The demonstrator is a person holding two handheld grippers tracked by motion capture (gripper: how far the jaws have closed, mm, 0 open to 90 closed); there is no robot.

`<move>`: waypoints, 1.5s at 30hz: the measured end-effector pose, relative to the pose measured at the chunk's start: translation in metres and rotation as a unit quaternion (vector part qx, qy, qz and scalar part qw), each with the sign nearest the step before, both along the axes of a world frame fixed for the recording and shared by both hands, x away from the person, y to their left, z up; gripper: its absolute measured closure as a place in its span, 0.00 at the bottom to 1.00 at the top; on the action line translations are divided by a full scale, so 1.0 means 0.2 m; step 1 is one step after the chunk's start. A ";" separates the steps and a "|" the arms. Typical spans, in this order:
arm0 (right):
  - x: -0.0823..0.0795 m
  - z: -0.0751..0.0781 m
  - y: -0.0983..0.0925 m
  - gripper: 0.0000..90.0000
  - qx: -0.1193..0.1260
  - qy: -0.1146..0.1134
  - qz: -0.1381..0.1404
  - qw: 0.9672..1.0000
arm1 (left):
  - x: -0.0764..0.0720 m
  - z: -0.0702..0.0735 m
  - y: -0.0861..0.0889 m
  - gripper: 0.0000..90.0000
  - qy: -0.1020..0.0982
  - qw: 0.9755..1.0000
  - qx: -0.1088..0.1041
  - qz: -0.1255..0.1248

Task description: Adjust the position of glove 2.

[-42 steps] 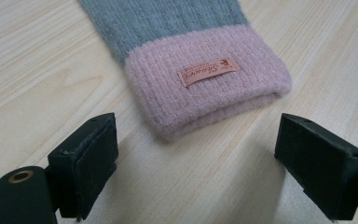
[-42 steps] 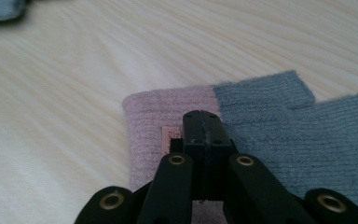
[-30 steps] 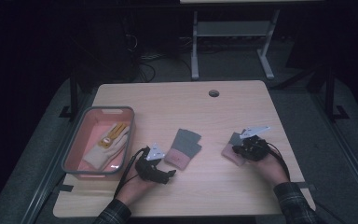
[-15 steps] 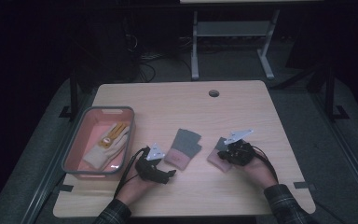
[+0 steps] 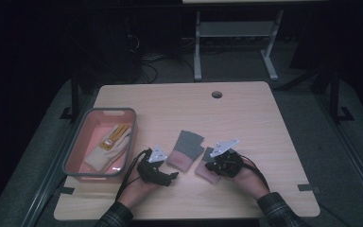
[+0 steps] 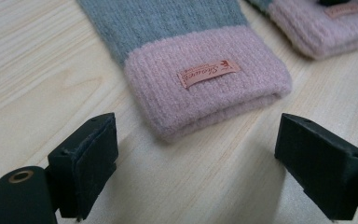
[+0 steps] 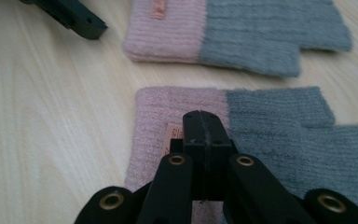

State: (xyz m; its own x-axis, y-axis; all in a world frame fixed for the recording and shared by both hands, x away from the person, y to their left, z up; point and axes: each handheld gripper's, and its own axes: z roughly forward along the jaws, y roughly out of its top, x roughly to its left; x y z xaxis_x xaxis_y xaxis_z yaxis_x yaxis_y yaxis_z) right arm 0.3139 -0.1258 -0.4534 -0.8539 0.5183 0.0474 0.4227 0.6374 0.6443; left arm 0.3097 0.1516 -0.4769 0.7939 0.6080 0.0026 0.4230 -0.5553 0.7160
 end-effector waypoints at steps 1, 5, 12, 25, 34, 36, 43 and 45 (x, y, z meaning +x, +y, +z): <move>0.00 0.00 0.01 1.00 0.001 0.000 0.003 1.000 | 0.00 0.00 0.00 0.14 0.000 1.000 0.000 0.000; -0.01 0.00 0.04 1.00 0.001 0.001 0.010 1.000 | 0.00 0.00 0.00 0.14 0.000 1.000 -0.001 0.000; -0.01 0.00 0.09 1.00 0.004 0.001 0.022 1.000 | 0.00 0.00 0.00 0.14 -0.001 1.000 -0.003 0.001; -0.02 0.06 -0.06 1.00 0.028 -0.008 -0.011 1.000 | 0.02 0.10 -0.02 0.15 0.014 1.000 -0.005 0.027; -0.08 0.04 -0.19 1.00 0.022 0.001 -0.026 0.999 | 0.19 0.19 -0.06 0.35 0.034 0.997 -0.034 0.055; -0.10 0.03 -0.22 1.00 0.023 0.005 -0.031 0.999 | 0.25 0.18 -0.07 0.39 0.050 0.996 -0.036 0.065; -0.11 0.00 -0.21 1.00 0.014 0.014 -0.024 1.000 | 0.33 0.12 -0.11 0.47 0.069 0.995 -0.028 0.066; -0.11 0.00 -0.20 1.00 0.011 0.013 -0.017 1.000 | 0.33 0.10 -0.11 0.51 0.072 0.995 -0.024 0.067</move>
